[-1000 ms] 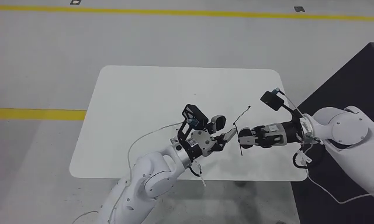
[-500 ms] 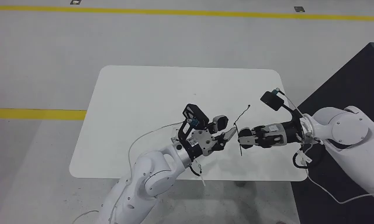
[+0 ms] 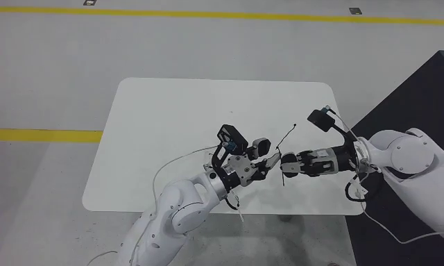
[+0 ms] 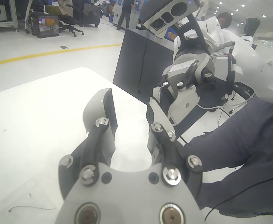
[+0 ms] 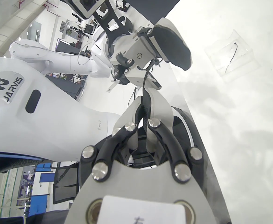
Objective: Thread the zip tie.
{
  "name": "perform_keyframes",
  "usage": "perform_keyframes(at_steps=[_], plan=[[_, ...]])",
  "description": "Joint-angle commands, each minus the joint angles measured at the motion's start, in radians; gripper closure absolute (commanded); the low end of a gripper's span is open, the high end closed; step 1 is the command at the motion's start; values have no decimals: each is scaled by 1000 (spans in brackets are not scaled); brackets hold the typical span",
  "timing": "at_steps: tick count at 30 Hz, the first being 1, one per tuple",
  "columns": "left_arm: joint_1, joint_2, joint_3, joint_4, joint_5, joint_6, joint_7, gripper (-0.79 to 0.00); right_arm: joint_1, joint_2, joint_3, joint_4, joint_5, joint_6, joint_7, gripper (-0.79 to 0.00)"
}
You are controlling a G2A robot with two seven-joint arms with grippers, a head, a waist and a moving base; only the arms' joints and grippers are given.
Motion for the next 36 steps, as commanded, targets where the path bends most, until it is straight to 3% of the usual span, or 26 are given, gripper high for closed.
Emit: perform_keyframes(at_steps=[1, 16, 36], plan=[[3, 0, -2, -1, 1, -2, 2, -262, -1, -3, 1, 2, 3, 5, 7, 0], [12, -1, -8, -5, 15, -16, 0, -252, 4, -23, 3, 24, 13, 31, 36, 0], [43, 5, -55, -2, 23, -29, 8, -268, 25, -52, 10, 89, 190, 60, 192, 0]])
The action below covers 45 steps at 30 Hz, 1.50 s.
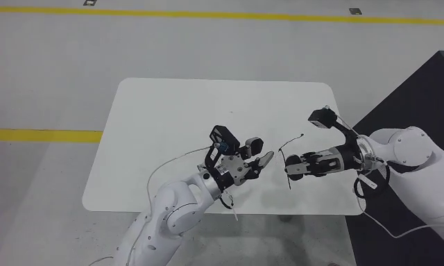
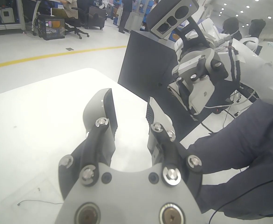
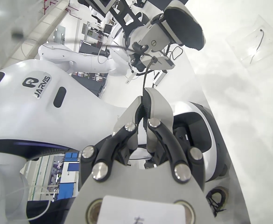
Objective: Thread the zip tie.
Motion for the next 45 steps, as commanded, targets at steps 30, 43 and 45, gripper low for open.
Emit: perform_keyframes(at_steps=[30, 43, 45], plan=[[-17, -3, 16, -20, -138, -52, -46, -228, 50, -34, -5, 58, 148, 106, 126, 0], [-28, -8, 31, -38, -147, -38, -52, -209, 50, -34, -5, 58, 148, 106, 126, 0], [-27, -8, 29, -39, -149, -38, -49, -212, 50, -34, -5, 58, 148, 106, 126, 0]])
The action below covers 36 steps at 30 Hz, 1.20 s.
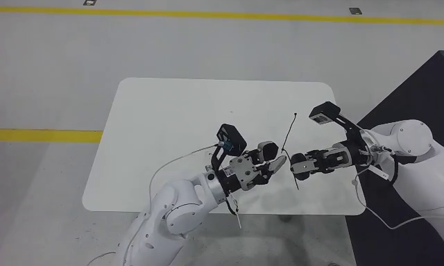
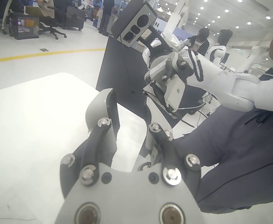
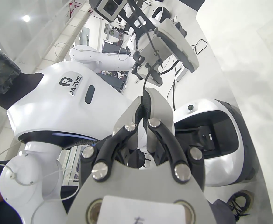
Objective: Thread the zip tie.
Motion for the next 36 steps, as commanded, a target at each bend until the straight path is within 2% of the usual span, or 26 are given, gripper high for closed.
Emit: perform_keyframes(at_steps=[1, 12, 16, 23, 25, 29, 32, 36], plan=[[1, 0, -2, -1, -1, -1, 3, -215, 0, 0, 0, 0, 0, 0, 0, 0], [-4, -3, -2, 5, -1, 16, 11, -145, 0, 0, 0, 0, 0, 0, 0, 0], [-3, -3, -2, 5, 1, 13, 9, -80, 0, 0, 0, 0, 0, 0, 0, 0], [-2, -4, -1, 3, 8, 8, 9, -86, 0, 0, 0, 0, 0, 0, 0, 0], [-2, -4, 0, 2, 9, 6, 9, -52, 0, 0, 0, 0, 0, 0, 0, 0], [-1, -4, 1, -1, 12, 1, 8, -92, 0, 0, 0, 0, 0, 0, 0, 0], [-1, -4, 2, 0, 13, -3, 9, -163, 0, 0, 0, 0, 0, 0, 0, 0], [-1, -4, 1, 1, 10, -8, 11, -175, 0, 0, 0, 0, 0, 0, 0, 0]])
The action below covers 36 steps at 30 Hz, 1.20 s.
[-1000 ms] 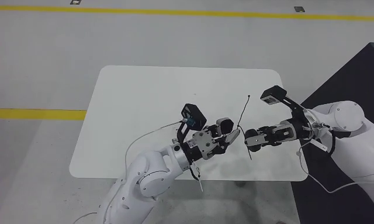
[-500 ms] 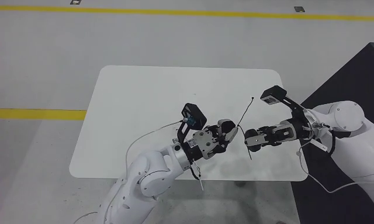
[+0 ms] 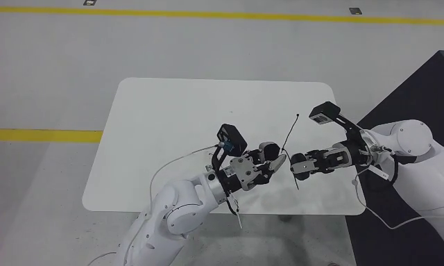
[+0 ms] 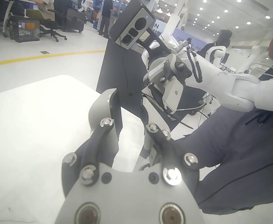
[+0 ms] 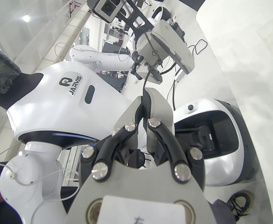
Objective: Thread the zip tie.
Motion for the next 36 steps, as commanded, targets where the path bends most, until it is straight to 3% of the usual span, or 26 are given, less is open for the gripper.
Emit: perform_keyframes(at_steps=[1, 8, 14, 16, 36], plan=[[-2, 0, 0, -1, 1, 0, -2, -179, 0, 0, 0, 0, 0, 0, 0, 0], [-5, -2, 0, 2, 3, 6, 0, -135, 0, 0, 0, 0, 0, 0, 0, 0], [-8, -3, 1, 4, 0, 11, -2, -62, 0, 0, 0, 0, 0, 0, 0, 0], [-9, -3, 2, 4, 4, 11, -1, -3, 0, 0, 0, 0, 0, 0, 0, 0], [5, -1, -2, 5, 37, -8, -3, 0, -42, -6, 78, -4, 63, 12, -24, 0]])
